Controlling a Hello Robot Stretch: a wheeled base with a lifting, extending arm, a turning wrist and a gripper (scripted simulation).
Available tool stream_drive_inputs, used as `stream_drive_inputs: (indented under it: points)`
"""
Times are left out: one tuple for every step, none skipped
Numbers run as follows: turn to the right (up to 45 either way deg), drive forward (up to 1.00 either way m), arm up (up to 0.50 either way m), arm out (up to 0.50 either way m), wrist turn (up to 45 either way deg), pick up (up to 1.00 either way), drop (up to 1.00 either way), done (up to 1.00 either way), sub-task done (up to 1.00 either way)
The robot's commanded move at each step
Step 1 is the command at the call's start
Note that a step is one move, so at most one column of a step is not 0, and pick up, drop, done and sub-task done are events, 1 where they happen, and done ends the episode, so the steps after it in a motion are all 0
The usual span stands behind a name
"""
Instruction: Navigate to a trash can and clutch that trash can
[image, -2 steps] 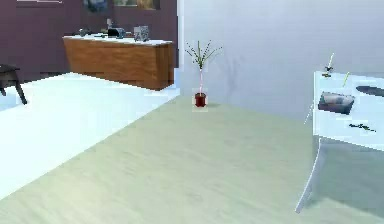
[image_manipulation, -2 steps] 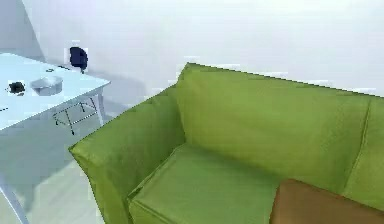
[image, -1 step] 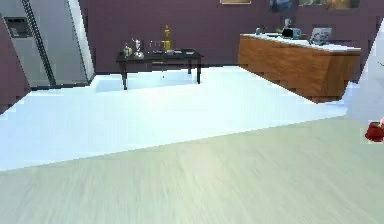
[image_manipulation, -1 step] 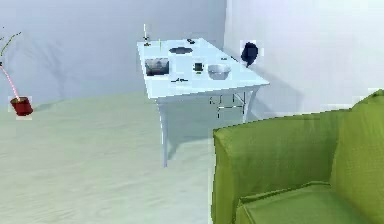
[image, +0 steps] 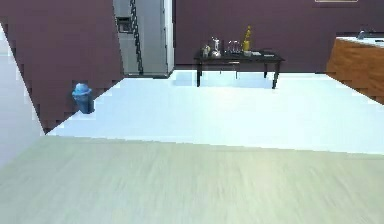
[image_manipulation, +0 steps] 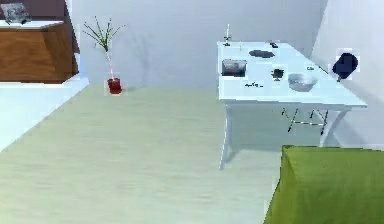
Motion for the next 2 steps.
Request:
stream_drive_inputs:
  points:
    - [0.0, 0.20, 0.00, 0.00, 0.0, 0.00, 0.00, 0.00, 0.00]
    - [-21.0, 0.00, 0.00, 0.00, 0.0, 0.00, 0.00, 0.00, 0.00]
